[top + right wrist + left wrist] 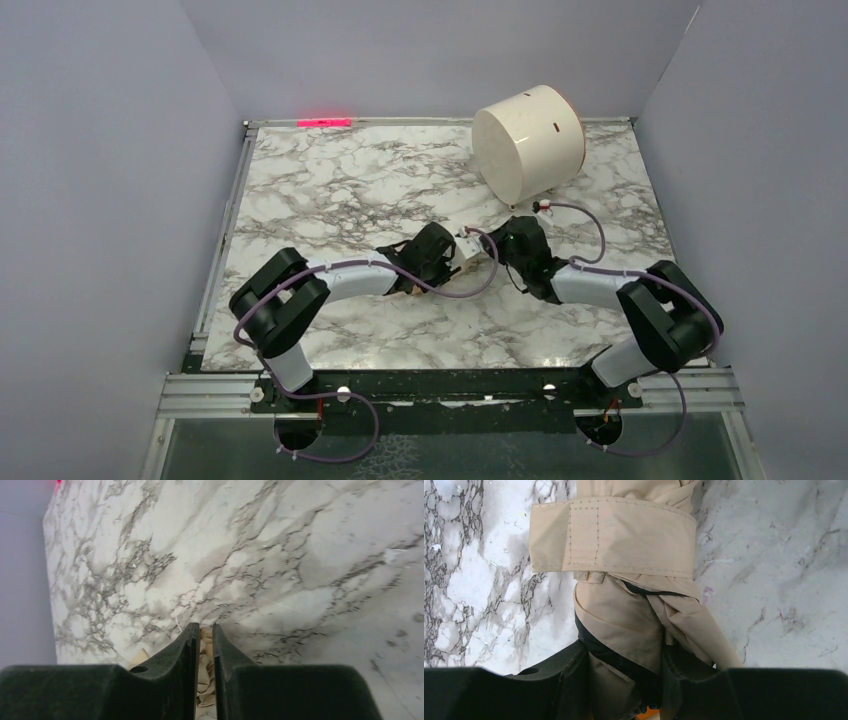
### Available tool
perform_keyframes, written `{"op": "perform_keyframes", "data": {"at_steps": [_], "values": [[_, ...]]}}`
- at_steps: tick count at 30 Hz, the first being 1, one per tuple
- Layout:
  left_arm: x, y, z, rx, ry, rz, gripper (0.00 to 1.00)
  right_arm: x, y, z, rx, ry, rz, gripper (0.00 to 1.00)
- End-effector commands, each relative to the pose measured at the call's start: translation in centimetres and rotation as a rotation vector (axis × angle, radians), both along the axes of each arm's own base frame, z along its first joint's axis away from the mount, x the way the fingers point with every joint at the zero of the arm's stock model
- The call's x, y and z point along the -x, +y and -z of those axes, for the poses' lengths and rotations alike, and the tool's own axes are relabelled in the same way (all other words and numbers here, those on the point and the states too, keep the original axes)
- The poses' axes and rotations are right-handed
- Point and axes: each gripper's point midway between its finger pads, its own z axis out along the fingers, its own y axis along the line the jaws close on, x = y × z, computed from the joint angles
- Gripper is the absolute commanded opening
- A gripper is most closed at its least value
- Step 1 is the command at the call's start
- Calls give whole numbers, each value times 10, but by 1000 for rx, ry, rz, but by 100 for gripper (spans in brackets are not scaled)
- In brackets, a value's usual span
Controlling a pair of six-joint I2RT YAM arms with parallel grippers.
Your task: Put away the umbrella
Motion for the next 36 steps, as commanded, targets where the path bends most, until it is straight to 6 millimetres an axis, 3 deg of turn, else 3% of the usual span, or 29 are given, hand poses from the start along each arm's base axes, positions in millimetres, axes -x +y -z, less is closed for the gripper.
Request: {"op": "perform_keyframes", "data": {"at_steps": [1,6,11,13,18,27,33,36], "values": [[34,22,25,-101,99,127,0,13,-37,-1,169,-13,45,21],[26,11,12,-78,69,150,12,23,-43,-20,213,-62,-5,22],[23,9,-7,-61,44,157,40,35,-44,-21,238,-65,-65,23],[20,13,-15,-66,19,137,58,39,-47,-19,251,-62,-69,23],[16,23,-38,-46,-40,80,63,42,-50,-21,282,-70,-90,24],[19,49,-77,66,-76,-125,66,42,-29,-41,311,-129,-248,34],[22,74,-96,252,-75,-490,69,41,-11,-46,338,-144,-382,39],[27,86,-101,396,-46,-697,68,50,16,-62,308,-225,-562,40]]}}
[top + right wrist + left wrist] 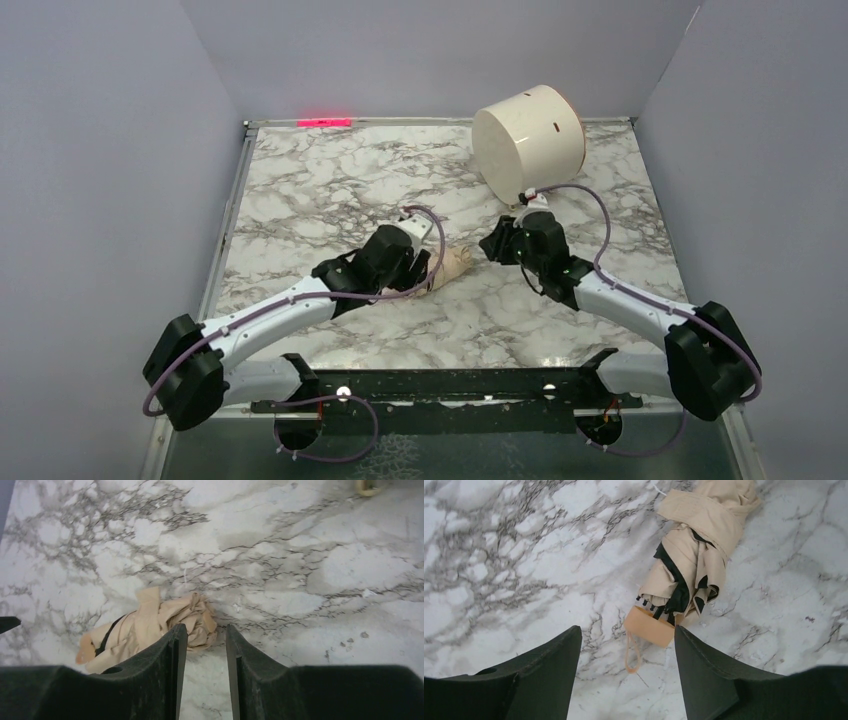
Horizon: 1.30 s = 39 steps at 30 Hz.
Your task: Put away the umbrella
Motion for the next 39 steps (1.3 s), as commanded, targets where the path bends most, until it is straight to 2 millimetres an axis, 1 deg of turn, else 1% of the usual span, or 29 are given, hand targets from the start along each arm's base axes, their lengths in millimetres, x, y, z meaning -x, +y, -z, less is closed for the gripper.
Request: {"op": "perform_keyframes", "data": {"at_steps": [1,4,6,7,9,12,14,16,20,24,26,28,33,35,36,37,39], "values": [[4,28,-8,256,40,-418,66,13,40,-27,-27,-69,-305,39],[14,45,-1,403,77,-610,62,33,63,-36,-74,-103,-510,35],[21,52,6,487,99,-696,61,48,77,-39,-140,-95,-620,29],[23,56,10,506,104,-718,61,56,83,-38,-172,-78,-659,25],[27,61,16,518,105,-739,61,71,95,-32,-212,-38,-734,21],[29,64,23,490,108,-732,61,82,110,-22,-212,-6,-782,20],[30,63,27,466,116,-724,62,86,120,-20,-233,11,-808,19],[30,62,30,450,122,-715,62,84,126,-19,-249,19,-808,19],[31,63,36,426,132,-708,63,69,136,-15,-262,34,-770,17],[33,61,40,429,138,-698,64,52,145,-2,-260,71,-715,15],[33,61,41,428,141,-692,64,42,145,8,-241,88,-663,15],[34,60,41,428,143,-686,64,33,144,22,-205,121,-615,14],[34,55,41,436,148,-654,65,32,135,67,-130,220,-554,13],[34,51,42,438,152,-630,66,32,132,77,-114,239,-539,13],[34,49,42,443,155,-619,69,31,132,77,-113,238,-536,13],[33,47,42,447,157,-610,70,29,133,72,-117,225,-535,13],[33,44,42,453,160,-604,72,25,134,51,-133,175,-533,15]]}}
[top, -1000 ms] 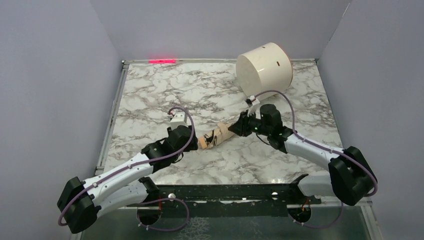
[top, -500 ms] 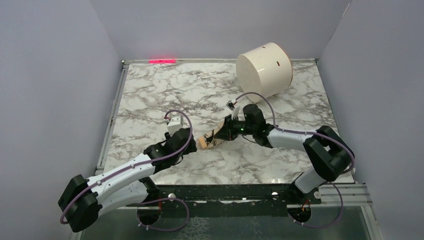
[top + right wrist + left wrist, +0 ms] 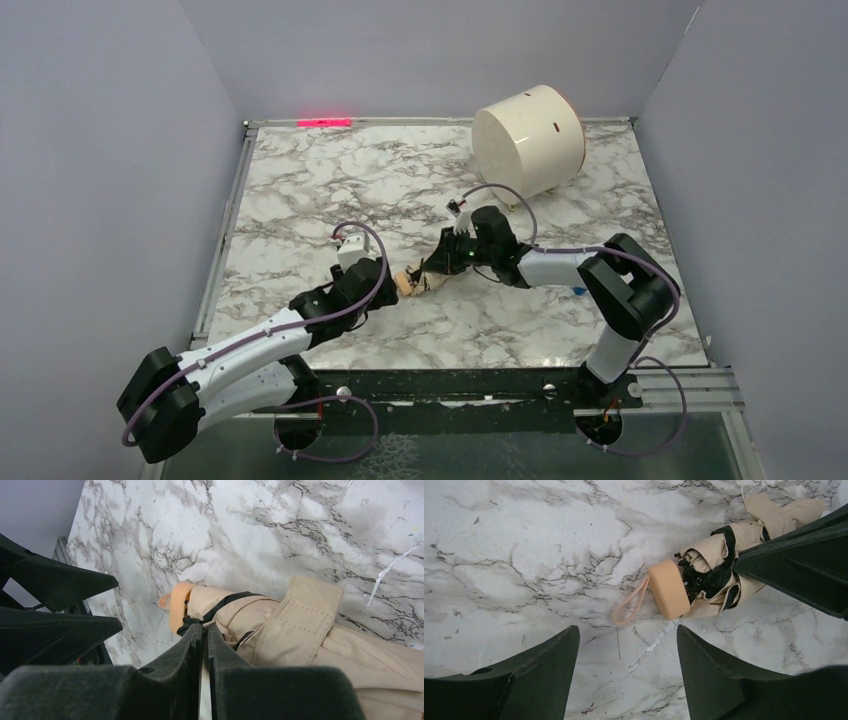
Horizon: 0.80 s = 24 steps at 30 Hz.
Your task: Put away the umbrella
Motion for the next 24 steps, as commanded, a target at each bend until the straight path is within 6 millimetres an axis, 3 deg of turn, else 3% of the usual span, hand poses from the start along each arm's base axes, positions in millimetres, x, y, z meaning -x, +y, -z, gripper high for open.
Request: {"op": "perform_keyframes", "data": {"at_steps": [1,5,8,12,15,19,24], "values": [[-2,-12,-1,33,-9,44,73,-10,-10,-7,47,-35,78,16],[-2,-11,3,27,2,31,72,-29,-18,-57,46,-161,147,21],[0,-6,12,0,34,10,69,-50,-42,-70,163,-239,272,22],[4,-1,26,-51,88,-5,66,-76,-91,-58,420,-294,456,24],[2,-3,34,-83,115,2,64,-82,-119,-39,602,-296,508,25],[-5,-11,41,-118,132,25,59,-86,-136,-21,726,-278,515,25],[-18,-15,46,-175,129,25,53,-87,-139,0,813,-233,458,23]]}}
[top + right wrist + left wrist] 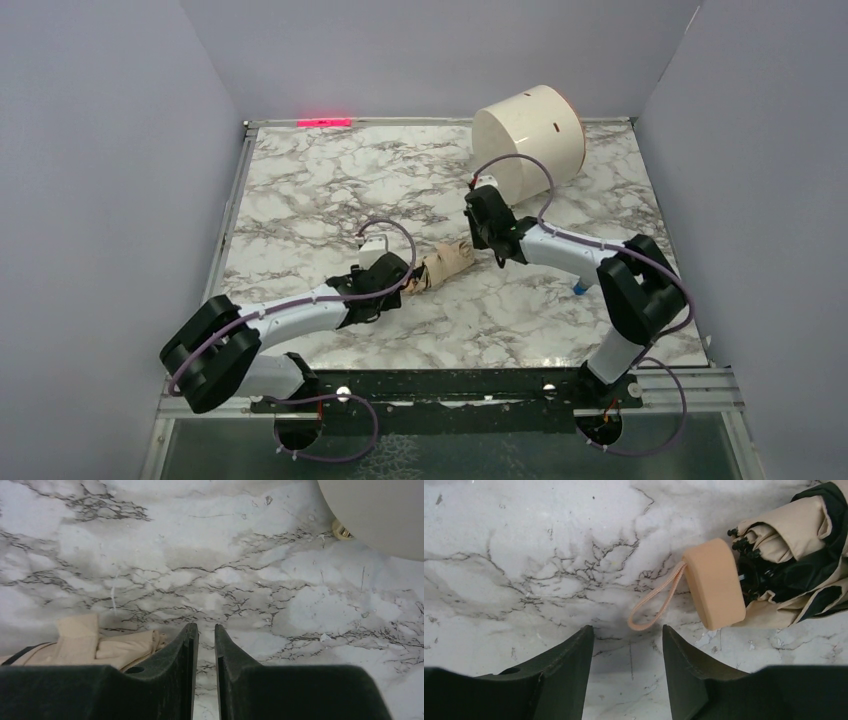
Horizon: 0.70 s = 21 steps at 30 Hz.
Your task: Put away the umbrella
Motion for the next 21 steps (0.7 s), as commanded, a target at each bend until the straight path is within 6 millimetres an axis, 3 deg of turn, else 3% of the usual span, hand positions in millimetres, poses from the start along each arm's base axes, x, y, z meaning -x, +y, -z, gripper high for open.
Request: {"op": "perform_keyframes", "data": {"at_steps": [1,4,7,15,19,21], "values": [[-20,-12,-7,-22,-35,15,51,-2,-19,13,154,55,11,22],[-28,-10,-5,-75,-41,12,40,0,-17,21,159,84,-26,16],[-33,-10,-3,-110,-43,18,22,4,-9,26,139,108,-99,10],[-44,-18,6,-145,-46,66,14,20,21,34,36,179,-312,4],[-58,-36,4,-125,-78,128,0,38,48,33,-91,238,-426,4],[-65,-48,2,-111,-85,165,0,47,61,28,-166,260,-477,4]]}}
